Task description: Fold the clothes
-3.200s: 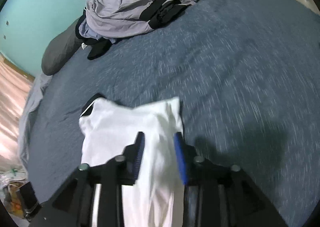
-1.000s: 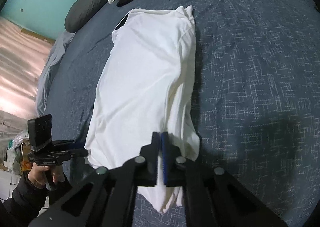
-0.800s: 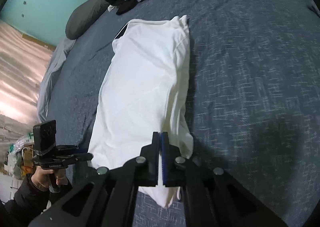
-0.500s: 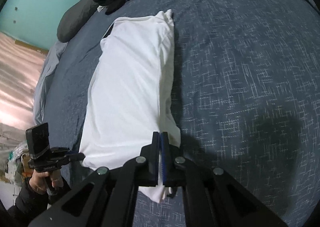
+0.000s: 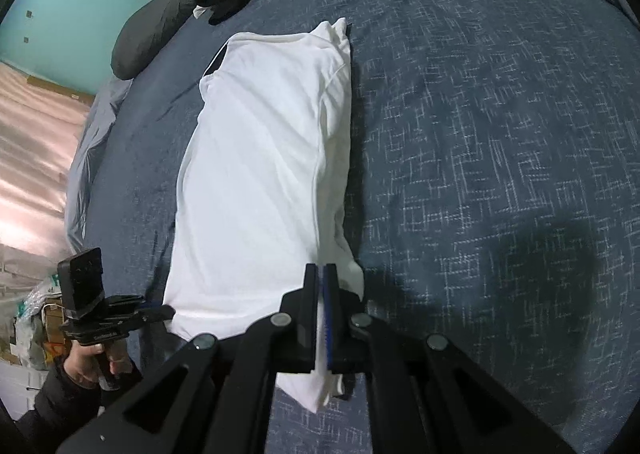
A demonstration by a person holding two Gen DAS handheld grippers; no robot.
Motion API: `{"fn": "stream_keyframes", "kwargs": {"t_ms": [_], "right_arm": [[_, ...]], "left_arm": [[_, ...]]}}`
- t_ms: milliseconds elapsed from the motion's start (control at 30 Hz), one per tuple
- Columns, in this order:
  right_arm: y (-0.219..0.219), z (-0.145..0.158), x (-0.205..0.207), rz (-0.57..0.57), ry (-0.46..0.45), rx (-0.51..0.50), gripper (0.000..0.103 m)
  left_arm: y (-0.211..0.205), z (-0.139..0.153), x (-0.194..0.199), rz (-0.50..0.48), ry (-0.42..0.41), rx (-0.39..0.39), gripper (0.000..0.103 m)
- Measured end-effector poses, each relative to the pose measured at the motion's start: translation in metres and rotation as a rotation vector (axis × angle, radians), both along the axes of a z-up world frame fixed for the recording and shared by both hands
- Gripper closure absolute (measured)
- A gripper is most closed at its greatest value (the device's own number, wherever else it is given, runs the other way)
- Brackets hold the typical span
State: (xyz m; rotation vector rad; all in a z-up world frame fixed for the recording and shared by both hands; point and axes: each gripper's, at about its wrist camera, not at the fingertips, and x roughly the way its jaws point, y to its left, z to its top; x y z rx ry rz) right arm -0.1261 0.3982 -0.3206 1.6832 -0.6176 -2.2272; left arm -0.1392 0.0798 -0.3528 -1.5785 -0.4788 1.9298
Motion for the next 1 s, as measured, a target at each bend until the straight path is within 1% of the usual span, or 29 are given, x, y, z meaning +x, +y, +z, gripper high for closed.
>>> {"fn": "stream_keyframes", "kwargs": {"t_ms": [33, 100, 167, 267, 333, 400, 467, 533, 633, 800, 1000], "right_arm": [[0.0, 0.002, -0.002, -0.003, -0.006, 0.019, 0.101], [0.001, 0.006, -0.004, 0.003, -0.01, 0.032, 0.1], [0.004, 0.014, -0.009, -0.002, 0.001, 0.053, 0.099], [0.004, 0.024, -0.021, -0.011, 0.045, 0.071, 0.098], [0.001, 0.03, -0.032, -0.002, 0.074, 0.082, 0.096], [-0.005, 0.033, -0.046, 0.011, 0.095, 0.088, 0.091], [-0.016, 0.036, -0.064, 0.025, 0.123, 0.112, 0.076], [-0.028, 0.039, -0.085, 0.042, 0.15, 0.129, 0.075], [-0.043, 0.039, -0.115, 0.063, 0.165, 0.165, 0.075], [-0.064, 0.042, -0.149, 0.086, 0.204, 0.195, 0.075], [-0.095, 0.045, -0.193, 0.135, 0.22, 0.234, 0.075]], "left_arm": [[0.001, 0.0, 0.0, 0.003, 0.003, 0.0, 0.096], [-0.001, 0.002, 0.001, 0.017, 0.005, 0.006, 0.091], [-0.005, 0.005, 0.0, 0.037, 0.014, 0.011, 0.078], [-0.011, 0.01, -0.009, 0.079, 0.041, 0.006, 0.071], [-0.015, 0.011, -0.016, 0.107, 0.05, 0.011, 0.07], [-0.017, 0.011, -0.024, 0.128, 0.055, 0.017, 0.07], [-0.017, 0.009, -0.03, 0.14, 0.059, 0.018, 0.07], [-0.018, 0.008, -0.037, 0.153, 0.062, 0.018, 0.07], [-0.022, 0.007, -0.049, 0.173, 0.065, 0.015, 0.07], [-0.023, 0.005, -0.067, 0.2, 0.077, 0.022, 0.07], [-0.027, 0.003, -0.089, 0.228, 0.091, 0.027, 0.069]]}}
